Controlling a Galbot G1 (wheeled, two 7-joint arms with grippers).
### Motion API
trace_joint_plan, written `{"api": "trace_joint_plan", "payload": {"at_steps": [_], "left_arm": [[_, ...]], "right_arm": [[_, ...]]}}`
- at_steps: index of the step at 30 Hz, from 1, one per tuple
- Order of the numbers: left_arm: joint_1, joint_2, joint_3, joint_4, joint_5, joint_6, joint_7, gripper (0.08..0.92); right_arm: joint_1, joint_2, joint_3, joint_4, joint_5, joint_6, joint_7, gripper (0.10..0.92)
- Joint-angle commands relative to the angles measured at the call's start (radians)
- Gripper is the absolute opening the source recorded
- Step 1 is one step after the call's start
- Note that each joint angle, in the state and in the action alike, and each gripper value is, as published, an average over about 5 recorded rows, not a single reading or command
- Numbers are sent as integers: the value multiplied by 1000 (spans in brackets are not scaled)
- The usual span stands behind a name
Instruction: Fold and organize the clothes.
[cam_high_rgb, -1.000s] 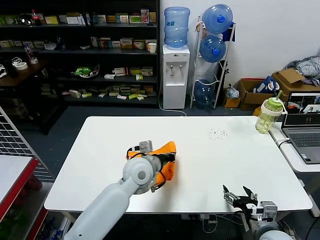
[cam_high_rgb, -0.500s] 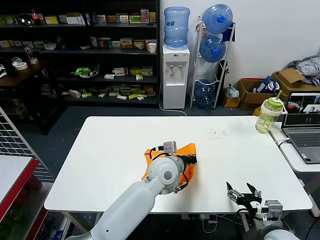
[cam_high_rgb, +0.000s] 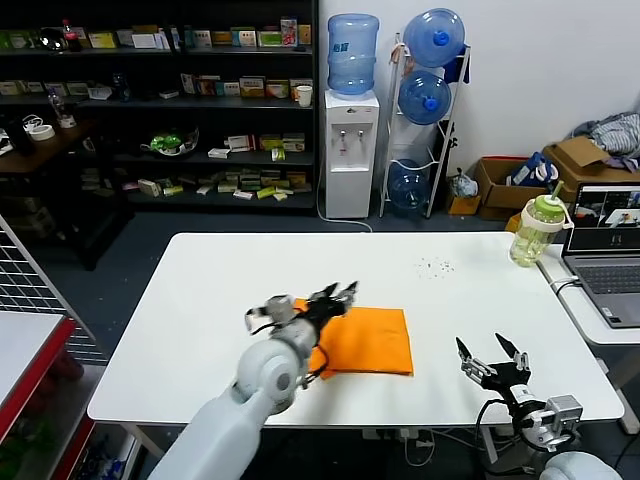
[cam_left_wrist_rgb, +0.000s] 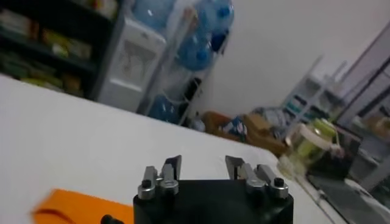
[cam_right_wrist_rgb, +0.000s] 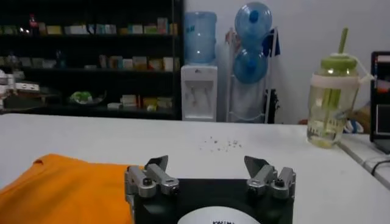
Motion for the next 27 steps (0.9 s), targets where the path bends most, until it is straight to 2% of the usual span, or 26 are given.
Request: {"api": "trace_joint_plan", "payload": {"at_steps": [1,5,9,16,27], "left_arm": [[624,126,-584,-134,402,-570,582,588],[703,67,-649,-122,445,-707,656,710],[721,28,-664,-112,467,-756,678,800],[720,-28,-678,-133,465,-745,678,822],[736,-58,-661,-136,484,-738,664,823]], "right_arm": [[-11,134,105,-93,-152,321,-184,823],[-35,196,147,-98,-211,378,-200,823],[-67,243,178,-85,-255,439,-208,823],[-81,343,216,-70,-302,517,-216,823],[-62,399,205,-91,-338,535,-242,823]]}}
